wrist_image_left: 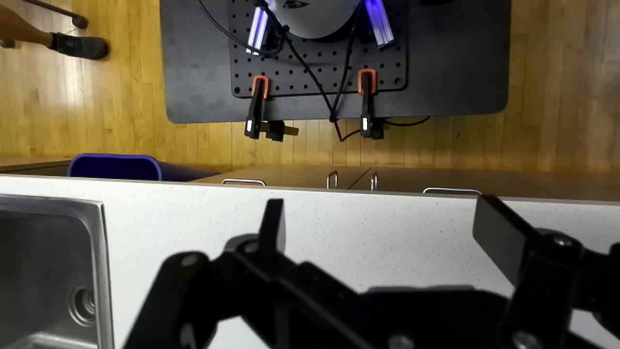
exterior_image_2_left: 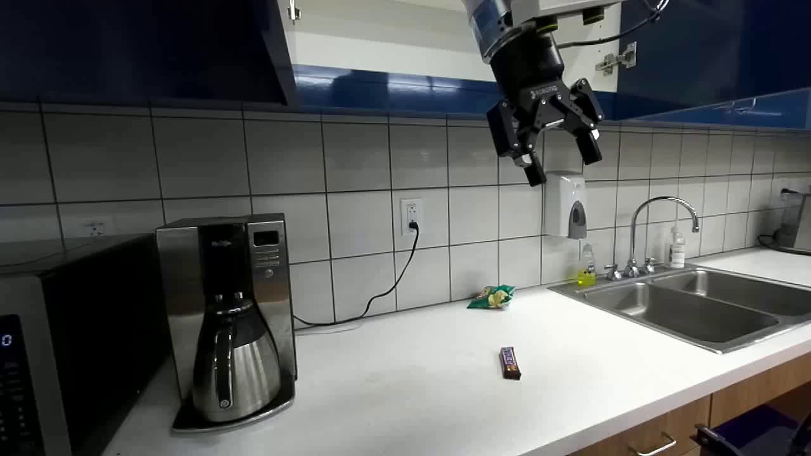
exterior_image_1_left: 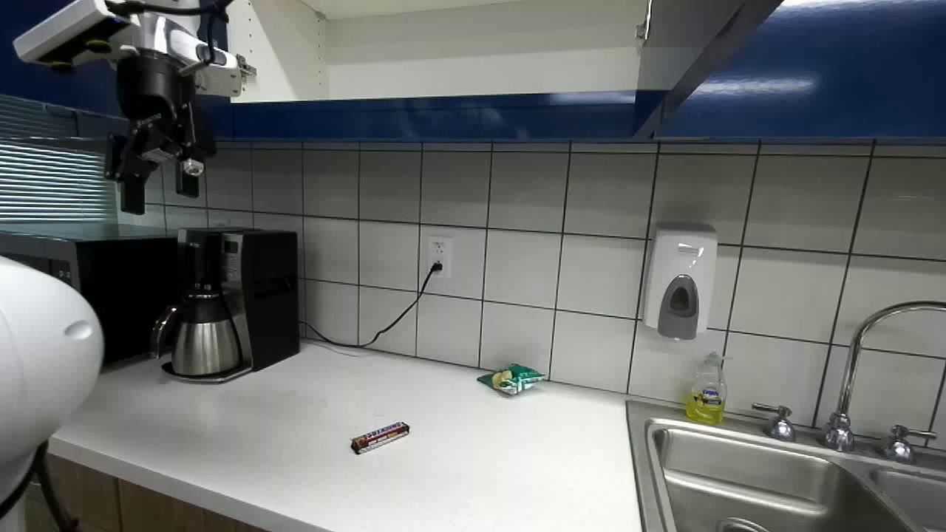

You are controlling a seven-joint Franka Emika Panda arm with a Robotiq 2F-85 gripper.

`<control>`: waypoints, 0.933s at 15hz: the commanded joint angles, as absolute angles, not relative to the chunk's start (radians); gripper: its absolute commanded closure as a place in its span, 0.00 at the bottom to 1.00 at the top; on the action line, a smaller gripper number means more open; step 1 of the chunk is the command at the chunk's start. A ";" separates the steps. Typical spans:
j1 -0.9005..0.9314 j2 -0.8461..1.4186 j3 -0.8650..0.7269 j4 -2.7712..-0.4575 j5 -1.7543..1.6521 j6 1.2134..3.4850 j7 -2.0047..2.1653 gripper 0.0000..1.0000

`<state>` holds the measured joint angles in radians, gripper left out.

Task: Shift the snickers bar to the open cupboard

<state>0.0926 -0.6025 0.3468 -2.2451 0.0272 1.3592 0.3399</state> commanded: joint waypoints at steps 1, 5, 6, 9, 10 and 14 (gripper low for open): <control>0.114 -0.597 0.332 -2.243 0.020 1.358 0.350 0.00; 0.124 -0.614 0.311 -2.272 0.029 1.443 0.322 0.00; 0.126 -0.618 0.303 -2.285 0.032 1.480 0.320 0.00; 0.117 -0.613 0.284 -2.324 0.029 1.563 0.329 0.00; 0.113 -0.612 0.274 -2.338 0.031 1.588 0.331 0.00; 0.096 -0.589 0.232 -2.400 0.035 1.689 0.334 0.00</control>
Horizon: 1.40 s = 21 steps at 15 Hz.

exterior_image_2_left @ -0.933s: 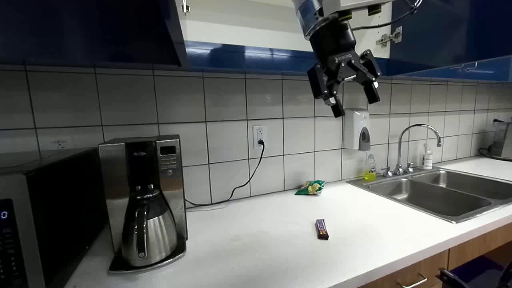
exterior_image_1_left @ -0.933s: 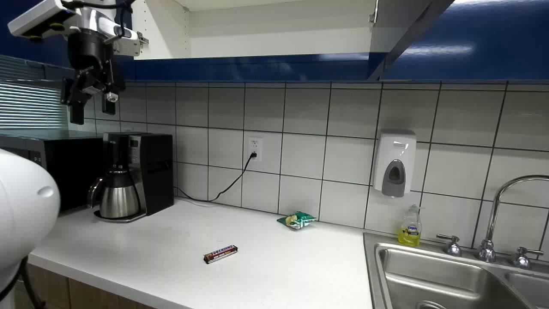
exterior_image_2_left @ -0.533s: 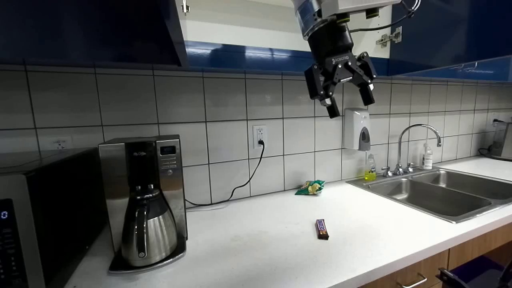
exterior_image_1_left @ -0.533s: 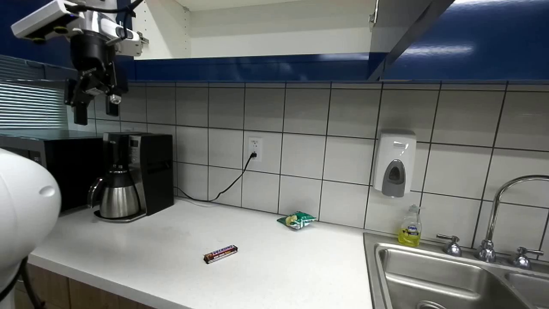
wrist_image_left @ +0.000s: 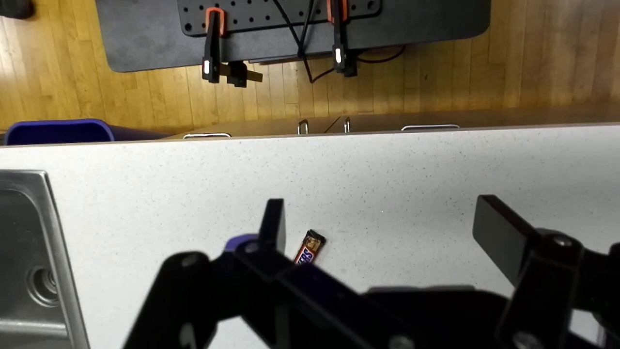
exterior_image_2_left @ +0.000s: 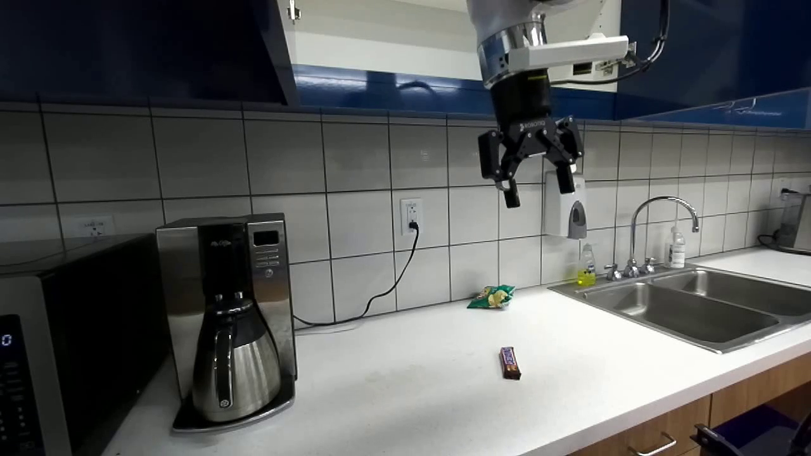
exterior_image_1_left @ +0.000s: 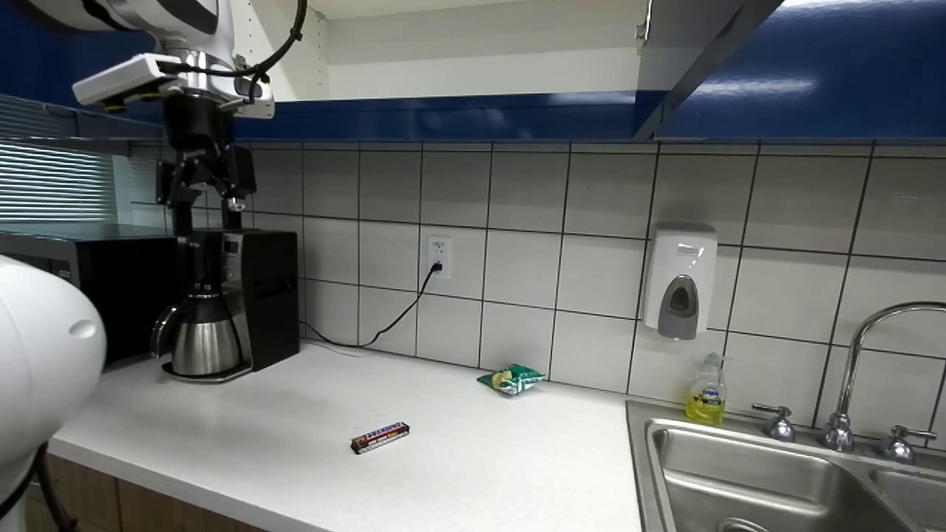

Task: Shift the snickers bar to the open cupboard

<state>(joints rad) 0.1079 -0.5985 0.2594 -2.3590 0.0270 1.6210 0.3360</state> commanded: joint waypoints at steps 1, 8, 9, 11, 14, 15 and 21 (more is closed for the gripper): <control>0.092 -0.580 0.225 -2.415 0.032 1.718 0.338 0.00; 0.072 -0.460 0.172 -2.493 0.030 1.928 0.331 0.00; 0.069 -0.438 0.166 -2.497 0.028 1.956 0.330 0.00; 0.059 -0.385 0.157 -2.499 0.017 2.015 0.333 0.00; 0.045 -0.300 0.143 -2.499 0.009 2.104 0.334 0.00; 0.041 -0.267 0.138 -2.497 0.006 2.131 0.337 0.00; 0.026 -0.097 0.101 -2.482 -0.011 2.254 0.349 0.00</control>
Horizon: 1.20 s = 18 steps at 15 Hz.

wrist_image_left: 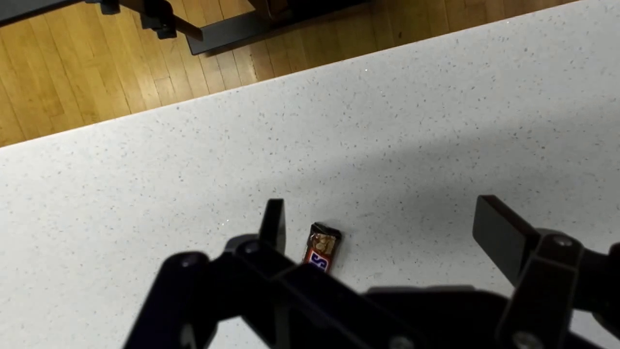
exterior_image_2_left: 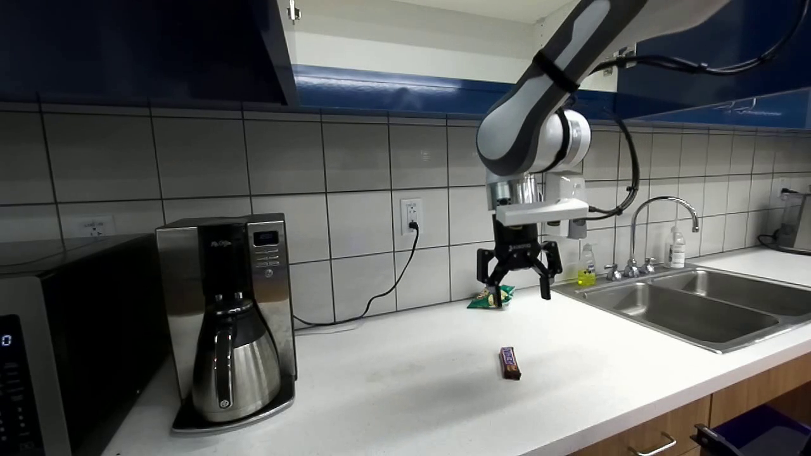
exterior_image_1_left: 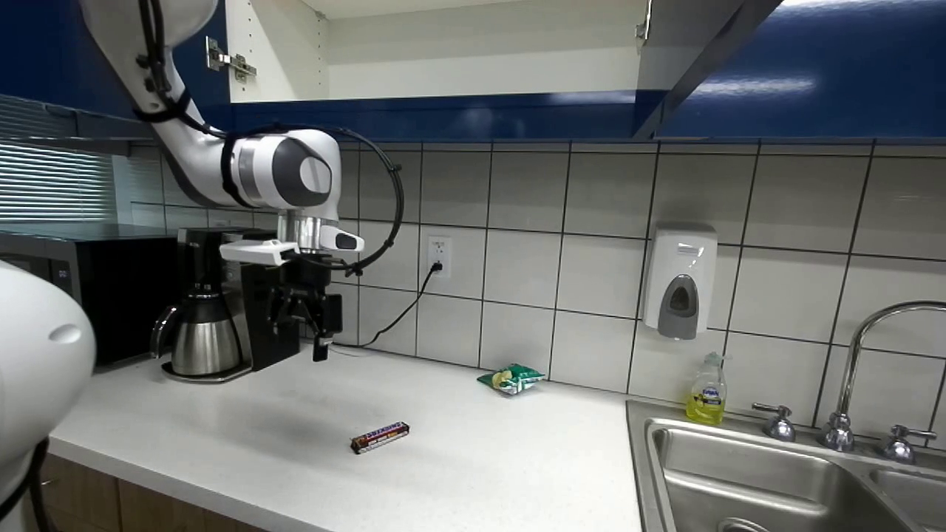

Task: Shift the snickers bar to the open cupboard

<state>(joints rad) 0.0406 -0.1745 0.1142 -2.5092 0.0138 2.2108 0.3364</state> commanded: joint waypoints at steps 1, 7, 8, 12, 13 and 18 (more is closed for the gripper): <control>0.023 -0.071 0.091 -2.480 -0.017 2.273 0.352 0.00; 0.023 0.089 0.036 -2.424 -0.031 2.377 0.373 0.00; 0.025 0.114 0.027 -2.410 -0.029 2.388 0.385 0.00; 0.037 0.204 -0.002 -2.355 -0.023 2.420 0.408 0.00; 0.039 0.226 -0.008 -2.341 -0.023 2.429 0.415 0.00; 0.058 0.329 -0.033 -2.263 -0.011 2.449 0.467 0.00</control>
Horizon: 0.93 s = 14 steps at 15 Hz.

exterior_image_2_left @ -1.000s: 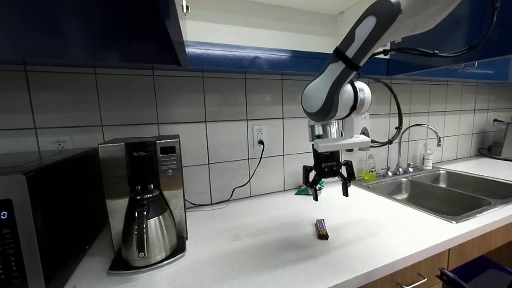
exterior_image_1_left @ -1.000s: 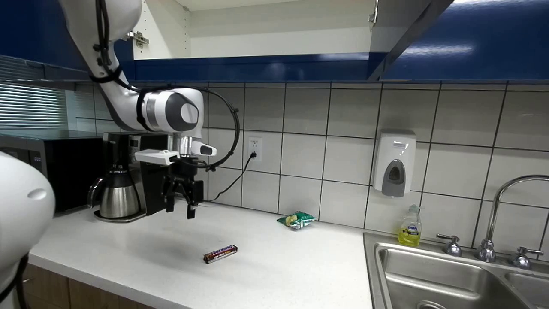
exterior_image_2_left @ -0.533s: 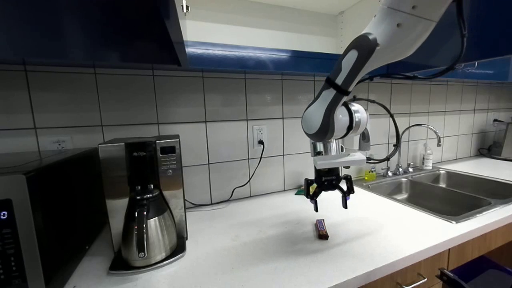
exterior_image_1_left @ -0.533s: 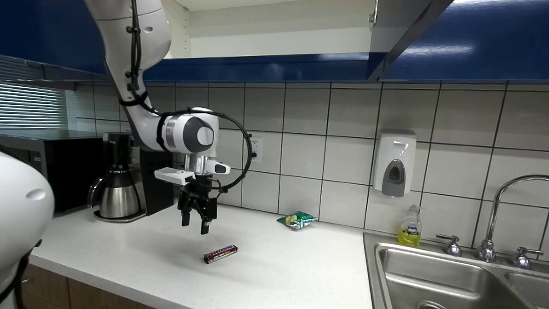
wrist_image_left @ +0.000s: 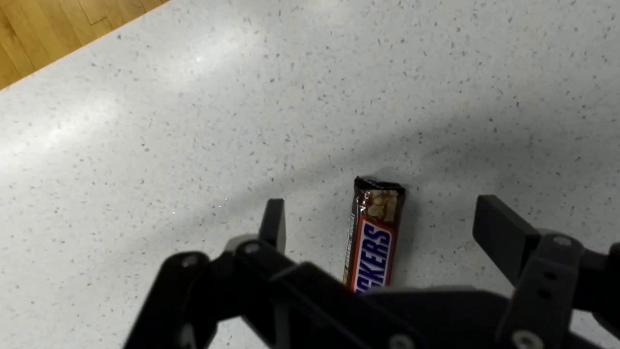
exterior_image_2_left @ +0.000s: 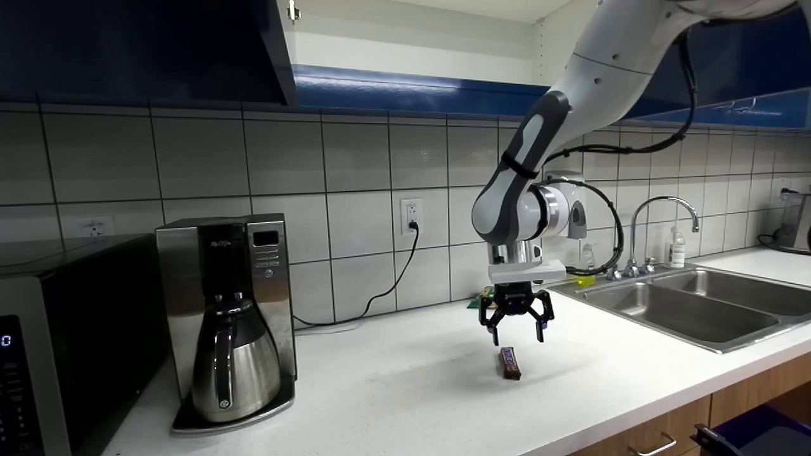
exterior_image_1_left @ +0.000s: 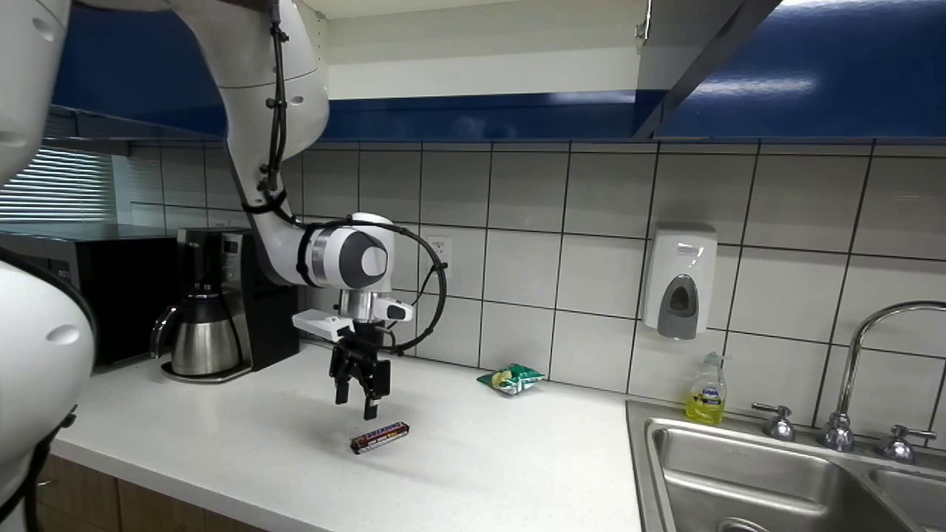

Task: Shift the snickers bar to the open cupboard

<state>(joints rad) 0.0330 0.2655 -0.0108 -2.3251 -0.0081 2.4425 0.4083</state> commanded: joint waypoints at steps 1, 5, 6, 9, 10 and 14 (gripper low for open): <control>0.063 0.349 -0.038 -2.247 -0.009 2.451 0.483 0.00; 0.086 0.416 -0.063 -2.187 -0.004 2.456 0.538 0.00; 0.091 0.430 -0.069 -2.175 -0.001 2.456 0.550 0.00; 0.099 0.467 -0.083 -2.142 0.010 2.461 0.573 0.00; 0.102 0.476 -0.088 -2.134 0.012 2.461 0.583 0.00; 0.104 0.503 -0.100 -2.106 0.015 2.462 0.600 0.00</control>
